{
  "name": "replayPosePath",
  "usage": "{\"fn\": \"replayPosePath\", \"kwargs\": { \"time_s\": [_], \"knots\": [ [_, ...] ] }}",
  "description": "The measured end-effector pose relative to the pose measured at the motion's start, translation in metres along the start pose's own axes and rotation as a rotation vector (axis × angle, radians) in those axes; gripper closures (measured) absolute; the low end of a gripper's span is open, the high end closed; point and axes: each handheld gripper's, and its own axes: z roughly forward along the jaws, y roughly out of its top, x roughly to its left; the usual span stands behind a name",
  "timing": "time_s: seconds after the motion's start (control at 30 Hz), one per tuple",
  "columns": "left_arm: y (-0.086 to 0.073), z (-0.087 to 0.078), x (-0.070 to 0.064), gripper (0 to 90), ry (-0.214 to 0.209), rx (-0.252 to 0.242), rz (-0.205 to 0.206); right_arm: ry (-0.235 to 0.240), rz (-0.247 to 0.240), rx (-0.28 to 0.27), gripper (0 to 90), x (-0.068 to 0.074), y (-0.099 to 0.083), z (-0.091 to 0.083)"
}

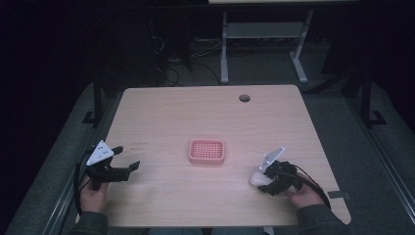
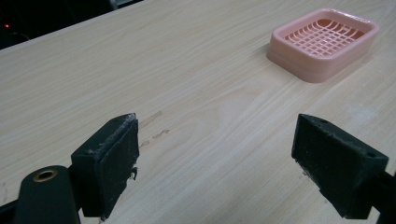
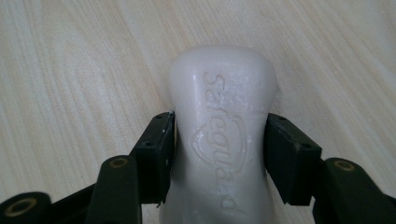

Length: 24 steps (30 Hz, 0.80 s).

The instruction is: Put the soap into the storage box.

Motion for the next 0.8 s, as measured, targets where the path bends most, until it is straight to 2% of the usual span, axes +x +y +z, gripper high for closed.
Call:
{"fn": "replayPosePath", "kwargs": {
  "time_s": [0.4, 0.63, 0.8],
  "knots": [
    [0.0000, 0.0001, -0.0002, 14.5, 0.000, 0.000, -0.001, 0.012, 0.006, -0.002, 47.9, -0.0010, -0.0007, 0.0009],
    [0.0001, -0.0002, 0.0003, 14.5, 0.001, 0.000, 0.000, 0.006, -0.014, 0.002, 48.3, 0.0007, 0.0001, 0.0002],
    [0.0000, -0.0002, 0.0001, 14.5, 0.001, 0.001, 0.000, 0.000, -0.025, -0.022, 48.4, 0.0028, 0.0033, -0.0053]
  ]
}}
